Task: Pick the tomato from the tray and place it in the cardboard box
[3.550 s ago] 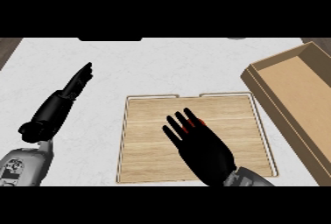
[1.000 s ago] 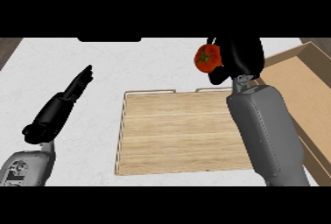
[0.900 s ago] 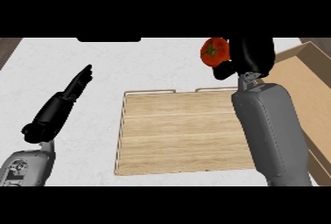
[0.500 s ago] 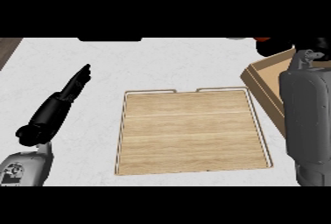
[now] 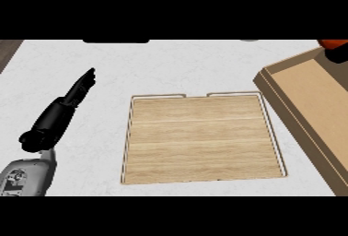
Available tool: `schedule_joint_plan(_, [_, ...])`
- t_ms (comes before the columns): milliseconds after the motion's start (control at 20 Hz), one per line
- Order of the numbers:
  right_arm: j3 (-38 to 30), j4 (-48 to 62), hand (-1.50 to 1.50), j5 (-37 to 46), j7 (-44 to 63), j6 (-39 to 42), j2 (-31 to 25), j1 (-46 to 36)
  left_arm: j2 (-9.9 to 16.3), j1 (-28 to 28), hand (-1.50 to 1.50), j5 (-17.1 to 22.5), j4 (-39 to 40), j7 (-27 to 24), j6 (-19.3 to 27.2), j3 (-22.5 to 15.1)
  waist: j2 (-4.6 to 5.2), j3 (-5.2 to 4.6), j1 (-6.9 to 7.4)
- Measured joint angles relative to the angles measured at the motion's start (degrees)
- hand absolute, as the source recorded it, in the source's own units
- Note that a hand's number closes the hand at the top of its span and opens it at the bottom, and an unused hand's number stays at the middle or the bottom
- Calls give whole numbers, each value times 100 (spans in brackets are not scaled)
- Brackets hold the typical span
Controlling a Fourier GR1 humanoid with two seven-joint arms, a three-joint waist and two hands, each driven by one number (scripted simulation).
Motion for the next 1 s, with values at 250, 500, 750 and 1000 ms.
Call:
schedule_joint_plan(250, [-275, 736, 150, -355, -279, 776, -443, 171, -33, 66, 0, -40, 38, -94, -8, -25, 0, 0, 2])
schedule_joint_plan(500, [-375, 1392, 150, -586, -673, 1406, -910, 282, -95, 46, 0, -79, -11, -43, 22, -42, -2, 0, 12])
schedule_joint_plan(750, [-421, 1946, -150, -816, -1172, 1952, -1252, 461, -62, -1, 0, -65, -9, -3, -39, 4, -4, -1, 8])
schedule_joint_plan(1000, [-529, 2013, -150, -1230, -1999, 2051, -1361, 587, -66, -76, 0, -39, -28, 64, -70, 52, -8, 3, 0])
